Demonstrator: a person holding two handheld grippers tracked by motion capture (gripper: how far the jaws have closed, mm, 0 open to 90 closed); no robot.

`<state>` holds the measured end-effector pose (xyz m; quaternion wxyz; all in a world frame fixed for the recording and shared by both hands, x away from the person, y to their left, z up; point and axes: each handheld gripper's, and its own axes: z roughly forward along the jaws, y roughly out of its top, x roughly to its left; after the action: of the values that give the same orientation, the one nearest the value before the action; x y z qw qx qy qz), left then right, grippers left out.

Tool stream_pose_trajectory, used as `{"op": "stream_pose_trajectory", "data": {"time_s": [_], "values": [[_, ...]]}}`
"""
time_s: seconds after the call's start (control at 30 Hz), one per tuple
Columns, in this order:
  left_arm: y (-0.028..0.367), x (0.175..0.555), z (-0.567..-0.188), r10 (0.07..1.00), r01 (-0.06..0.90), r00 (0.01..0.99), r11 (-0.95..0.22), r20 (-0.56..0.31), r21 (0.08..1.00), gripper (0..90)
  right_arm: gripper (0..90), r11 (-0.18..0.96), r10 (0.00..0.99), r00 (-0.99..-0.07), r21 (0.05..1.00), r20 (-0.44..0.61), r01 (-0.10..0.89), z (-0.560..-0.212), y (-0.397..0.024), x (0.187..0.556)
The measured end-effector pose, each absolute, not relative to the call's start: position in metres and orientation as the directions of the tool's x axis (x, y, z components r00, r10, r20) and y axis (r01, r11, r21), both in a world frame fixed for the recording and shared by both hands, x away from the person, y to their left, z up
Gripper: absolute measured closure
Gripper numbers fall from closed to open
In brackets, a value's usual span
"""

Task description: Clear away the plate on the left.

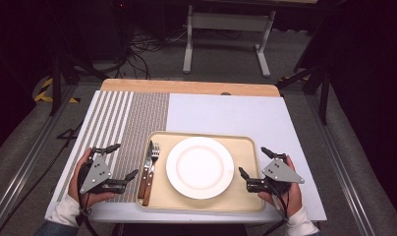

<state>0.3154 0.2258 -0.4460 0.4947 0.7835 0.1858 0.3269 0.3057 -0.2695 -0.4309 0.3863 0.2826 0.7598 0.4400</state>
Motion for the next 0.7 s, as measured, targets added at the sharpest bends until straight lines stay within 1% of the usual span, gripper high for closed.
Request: {"op": "stream_pose_trajectory", "data": {"time_s": [0.1, 0.17, 0.4, 0.7], "values": [[0.229, 0.314, -0.450, 0.618, -0.020, 0.714, -0.454, 0.330, 0.891, 7.9, 6.9, 0.456, 0.771, -0.538, 0.885, -0.341, 0.093, -0.433, -0.270, 0.305], [0.232, 0.314, -0.453, 0.626, -0.004, 0.713, -0.447, 0.316, 0.895, 7.7, 6.8, 0.463, 0.770, -0.533, 0.882, -0.350, 0.091, -0.434, -0.271, 0.305], [0.243, 0.308, -0.464, 0.656, 0.051, 0.702, -0.433, 0.276, 0.900, 7.1, 6.4, 0.445, 0.785, -0.522, 0.890, -0.334, 0.100, -0.438, -0.276, 0.303], [0.248, 0.307, -0.469, 0.664, 0.069, 0.697, -0.437, 0.270, 0.897, 6.1, 5.6, 0.437, 0.788, -0.522, 0.894, -0.327, 0.100, -0.440, -0.278, 0.303]]}}
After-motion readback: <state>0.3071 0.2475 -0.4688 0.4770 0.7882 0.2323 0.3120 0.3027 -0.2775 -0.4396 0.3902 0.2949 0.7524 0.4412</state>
